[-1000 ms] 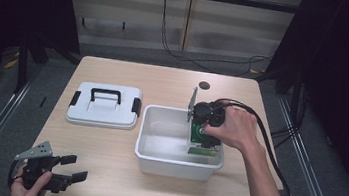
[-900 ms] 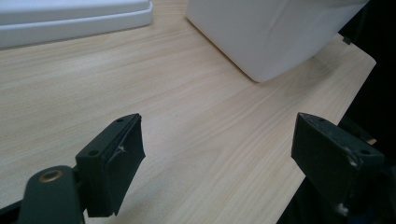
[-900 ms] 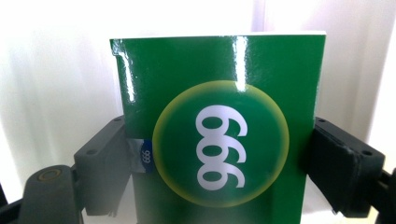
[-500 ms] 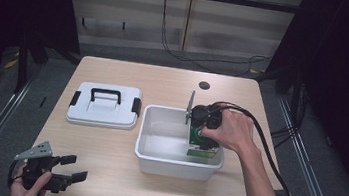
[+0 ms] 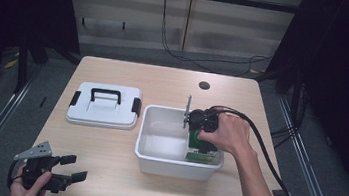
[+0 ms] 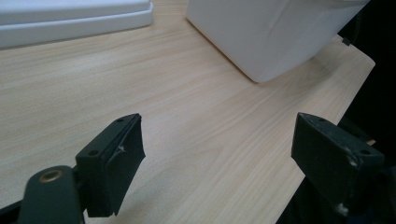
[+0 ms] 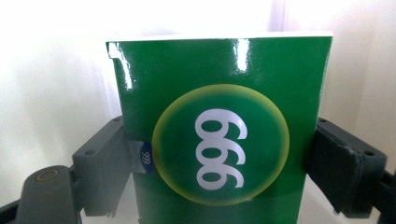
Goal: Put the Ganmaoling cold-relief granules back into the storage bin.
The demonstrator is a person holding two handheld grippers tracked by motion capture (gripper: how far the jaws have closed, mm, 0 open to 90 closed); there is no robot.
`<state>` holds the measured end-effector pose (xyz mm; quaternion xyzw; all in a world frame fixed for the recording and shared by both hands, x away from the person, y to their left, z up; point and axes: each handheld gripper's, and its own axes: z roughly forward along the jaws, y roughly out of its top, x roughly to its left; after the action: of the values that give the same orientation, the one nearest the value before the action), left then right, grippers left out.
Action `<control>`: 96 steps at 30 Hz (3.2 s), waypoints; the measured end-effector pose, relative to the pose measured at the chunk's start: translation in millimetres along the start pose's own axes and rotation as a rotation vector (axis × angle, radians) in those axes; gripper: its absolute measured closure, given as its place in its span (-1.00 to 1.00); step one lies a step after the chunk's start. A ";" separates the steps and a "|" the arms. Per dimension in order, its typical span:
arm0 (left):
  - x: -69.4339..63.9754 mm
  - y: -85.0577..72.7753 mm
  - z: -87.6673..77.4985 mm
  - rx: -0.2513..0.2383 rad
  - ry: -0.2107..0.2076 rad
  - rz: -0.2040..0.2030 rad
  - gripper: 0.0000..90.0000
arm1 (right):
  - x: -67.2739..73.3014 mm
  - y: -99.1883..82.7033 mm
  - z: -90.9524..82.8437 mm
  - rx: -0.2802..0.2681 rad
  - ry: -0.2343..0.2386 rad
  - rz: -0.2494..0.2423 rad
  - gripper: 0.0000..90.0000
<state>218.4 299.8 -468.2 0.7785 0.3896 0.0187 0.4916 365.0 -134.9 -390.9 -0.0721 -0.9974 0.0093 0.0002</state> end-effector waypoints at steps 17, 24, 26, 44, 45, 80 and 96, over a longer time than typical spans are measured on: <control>-0.5 0.2 -0.3 -0.002 -0.004 0.002 -0.62 | -4.0 9.8 24.2 0.071 0.048 0.012 -0.70; -0.8 0.3 -0.3 0.000 0.001 0.002 -0.62 | -3.8 10.6 26.3 0.067 0.046 0.018 -0.72; -0.8 0.3 -0.1 0.002 0.000 0.005 -0.62 | -4.1 9.6 26.8 0.060 0.041 0.014 -0.72; -0.6 0.2 -0.2 0.003 -0.001 0.003 -0.62 | -4.6 -0.3 21.2 0.003 0.027 0.013 -0.78; -0.5 0.3 -0.1 0.003 -0.002 0.004 -0.62 | -5.0 -1.1 20.5 -0.006 0.028 0.002 -0.78; -0.7 0.1 0.2 0.005 0.003 0.003 -0.62 | 6.4 -55.1 -38.0 -0.418 -0.013 0.114 -0.71; -0.5 -0.1 -0.2 0.003 0.009 0.001 -0.62 | 16.6 -92.4 -51.2 -0.706 -0.096 0.188 -0.71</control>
<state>217.9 299.7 -468.1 0.7792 0.3917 0.0220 0.4888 335.3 -223.0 -338.0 -0.1587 -0.9270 -0.3321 -0.0721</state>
